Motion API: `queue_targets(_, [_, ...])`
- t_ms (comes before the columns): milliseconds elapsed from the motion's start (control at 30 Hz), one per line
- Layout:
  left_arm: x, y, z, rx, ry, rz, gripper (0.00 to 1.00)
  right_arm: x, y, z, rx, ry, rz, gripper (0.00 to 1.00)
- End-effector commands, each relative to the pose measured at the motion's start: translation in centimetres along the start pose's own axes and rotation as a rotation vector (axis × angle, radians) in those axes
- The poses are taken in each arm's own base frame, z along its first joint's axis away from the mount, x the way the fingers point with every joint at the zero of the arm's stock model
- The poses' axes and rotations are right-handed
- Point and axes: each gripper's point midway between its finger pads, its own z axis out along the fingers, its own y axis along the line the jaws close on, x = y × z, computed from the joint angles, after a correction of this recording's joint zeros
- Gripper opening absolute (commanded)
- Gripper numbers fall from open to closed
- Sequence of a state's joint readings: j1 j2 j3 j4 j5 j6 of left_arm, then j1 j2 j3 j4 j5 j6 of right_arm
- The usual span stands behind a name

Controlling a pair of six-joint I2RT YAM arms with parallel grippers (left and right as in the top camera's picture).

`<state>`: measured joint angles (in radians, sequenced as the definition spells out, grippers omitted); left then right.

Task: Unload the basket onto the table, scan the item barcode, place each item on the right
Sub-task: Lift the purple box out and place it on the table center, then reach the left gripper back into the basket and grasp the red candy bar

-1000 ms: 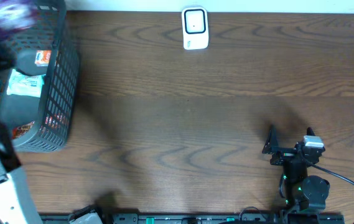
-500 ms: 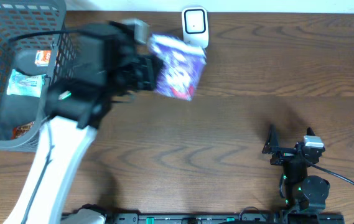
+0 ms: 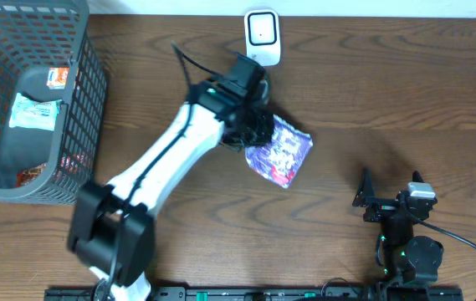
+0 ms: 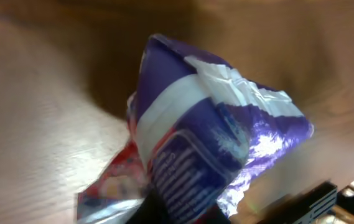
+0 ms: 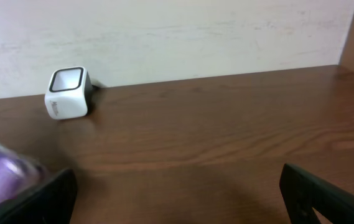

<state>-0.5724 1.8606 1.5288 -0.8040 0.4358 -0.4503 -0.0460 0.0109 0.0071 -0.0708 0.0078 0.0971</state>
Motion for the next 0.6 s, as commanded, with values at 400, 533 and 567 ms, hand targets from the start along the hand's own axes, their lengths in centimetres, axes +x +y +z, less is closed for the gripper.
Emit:
queue_targets(400, [-4.4, -3.2, -8.7, 0.164, -0.205, 0.096, 0.82, 0.1, 0.2, 0.0, -0.007, 0.001, -0.009, 0.99])
queue_targets(533, [-6.8, -2.6, -18.0, 0.188, -0.449, 0.159, 0.82, 0.1, 0.2, 0.0, -0.007, 0.001, -0.009, 0.99])
queue_targets(567, [-7.2, -2.2, -20.4, 0.186, -0.517, 0.178, 0.88, 0.1, 0.2, 0.0, -0.007, 0.001, -0.009, 0.99])
